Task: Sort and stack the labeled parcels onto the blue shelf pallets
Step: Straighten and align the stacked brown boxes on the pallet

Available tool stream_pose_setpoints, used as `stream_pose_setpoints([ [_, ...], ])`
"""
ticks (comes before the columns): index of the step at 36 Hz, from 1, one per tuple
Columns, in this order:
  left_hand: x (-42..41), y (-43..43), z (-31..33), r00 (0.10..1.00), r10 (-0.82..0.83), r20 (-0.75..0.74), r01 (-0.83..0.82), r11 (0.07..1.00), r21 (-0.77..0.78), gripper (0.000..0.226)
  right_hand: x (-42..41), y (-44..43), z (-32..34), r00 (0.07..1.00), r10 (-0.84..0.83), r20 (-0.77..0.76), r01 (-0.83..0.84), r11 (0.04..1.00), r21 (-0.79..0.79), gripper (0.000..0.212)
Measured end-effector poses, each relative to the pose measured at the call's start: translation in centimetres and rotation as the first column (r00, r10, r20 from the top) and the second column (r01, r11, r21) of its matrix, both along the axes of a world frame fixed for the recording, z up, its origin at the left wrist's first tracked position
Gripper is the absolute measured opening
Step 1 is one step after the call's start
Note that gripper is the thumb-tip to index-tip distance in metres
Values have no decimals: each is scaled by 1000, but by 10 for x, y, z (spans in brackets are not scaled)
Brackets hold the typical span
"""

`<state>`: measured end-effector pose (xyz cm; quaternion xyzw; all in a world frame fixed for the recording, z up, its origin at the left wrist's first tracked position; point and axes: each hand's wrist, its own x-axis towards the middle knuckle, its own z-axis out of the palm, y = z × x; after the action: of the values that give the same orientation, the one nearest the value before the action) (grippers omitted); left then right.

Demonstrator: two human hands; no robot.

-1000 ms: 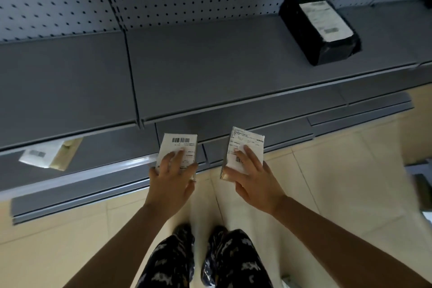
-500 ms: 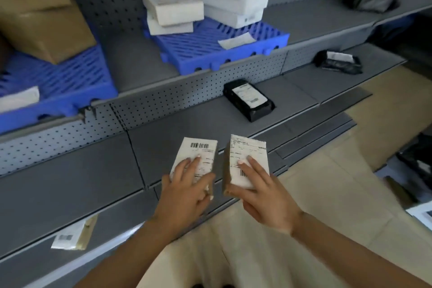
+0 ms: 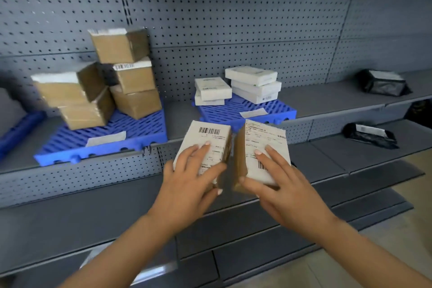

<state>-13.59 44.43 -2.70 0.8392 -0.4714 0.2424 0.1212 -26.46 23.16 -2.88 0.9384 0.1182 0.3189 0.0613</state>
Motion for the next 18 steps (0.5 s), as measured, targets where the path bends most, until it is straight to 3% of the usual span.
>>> stream_pose_setpoints([
  [2, -3, 9, 12, 999, 37, 20, -37, 999, -8, 47, 5, 5, 12, 999, 32, 33, -32, 999, -5, 55],
  [11, -1, 76, 51, 975, 204, 85, -202, 979, -23, 47, 39, 48, 57, 979, 165, 120, -158, 985, -64, 48],
  [18, 15, 133, 79, 941, 320, 108, -317, 947, -44, 47, 75, 96, 83, 959, 246, 139, -238, 969, -71, 70],
])
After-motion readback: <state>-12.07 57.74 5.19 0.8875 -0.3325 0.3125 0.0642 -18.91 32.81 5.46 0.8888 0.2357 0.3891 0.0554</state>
